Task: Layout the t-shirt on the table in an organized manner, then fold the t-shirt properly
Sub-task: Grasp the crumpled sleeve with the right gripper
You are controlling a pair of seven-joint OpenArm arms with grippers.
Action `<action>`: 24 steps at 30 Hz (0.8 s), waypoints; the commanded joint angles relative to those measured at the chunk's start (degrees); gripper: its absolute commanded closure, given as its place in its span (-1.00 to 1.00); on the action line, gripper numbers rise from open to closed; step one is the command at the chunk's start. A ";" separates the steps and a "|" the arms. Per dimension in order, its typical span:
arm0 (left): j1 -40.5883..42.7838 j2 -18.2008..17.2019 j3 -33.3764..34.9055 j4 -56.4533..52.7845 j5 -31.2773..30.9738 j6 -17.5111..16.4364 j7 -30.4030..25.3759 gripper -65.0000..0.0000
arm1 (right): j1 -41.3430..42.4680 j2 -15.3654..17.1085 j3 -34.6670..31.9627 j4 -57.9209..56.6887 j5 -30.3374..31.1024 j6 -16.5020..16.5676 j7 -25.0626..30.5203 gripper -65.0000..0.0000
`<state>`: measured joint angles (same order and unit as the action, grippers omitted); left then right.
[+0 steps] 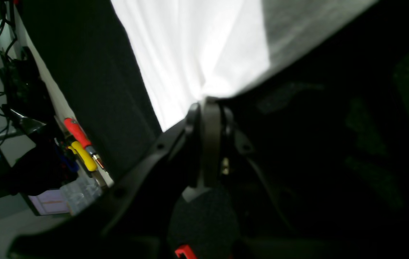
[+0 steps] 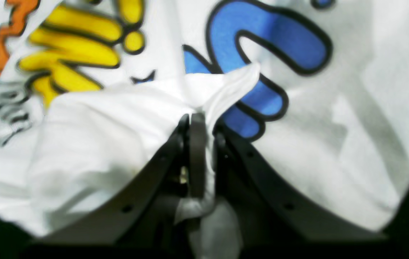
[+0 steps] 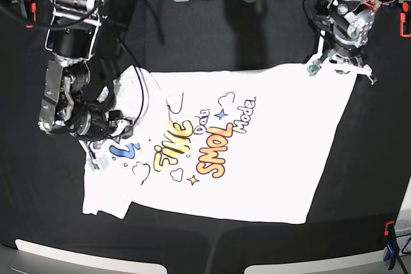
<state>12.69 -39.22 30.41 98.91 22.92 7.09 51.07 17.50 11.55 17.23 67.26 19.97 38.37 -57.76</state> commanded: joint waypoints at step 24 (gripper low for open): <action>-0.48 -0.79 -0.37 0.94 0.98 1.07 -1.42 1.00 | -0.72 0.63 -0.07 19.41 6.47 1.27 -7.10 0.84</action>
<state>12.69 -39.24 30.41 98.91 22.90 7.09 49.95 15.22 11.57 17.02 85.56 25.54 39.27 -65.78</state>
